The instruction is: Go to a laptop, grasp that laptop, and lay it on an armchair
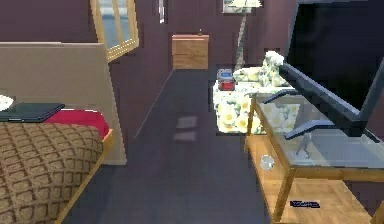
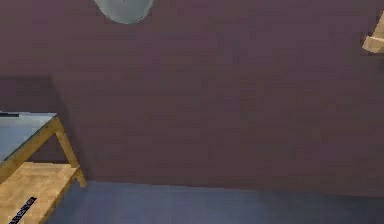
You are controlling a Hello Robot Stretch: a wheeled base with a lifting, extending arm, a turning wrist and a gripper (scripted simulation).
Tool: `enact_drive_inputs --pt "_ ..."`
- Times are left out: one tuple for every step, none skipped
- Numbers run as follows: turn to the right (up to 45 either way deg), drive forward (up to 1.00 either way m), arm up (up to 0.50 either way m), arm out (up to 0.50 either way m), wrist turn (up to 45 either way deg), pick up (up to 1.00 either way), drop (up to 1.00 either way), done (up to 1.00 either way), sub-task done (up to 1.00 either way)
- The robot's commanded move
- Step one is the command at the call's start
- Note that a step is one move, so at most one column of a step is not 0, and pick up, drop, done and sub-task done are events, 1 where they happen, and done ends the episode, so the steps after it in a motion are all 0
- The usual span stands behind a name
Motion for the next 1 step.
enact_drive_inputs --pt "-3.0 0.00 0.00 0.00 0.0 0.00 0.00 0.00 0.00"
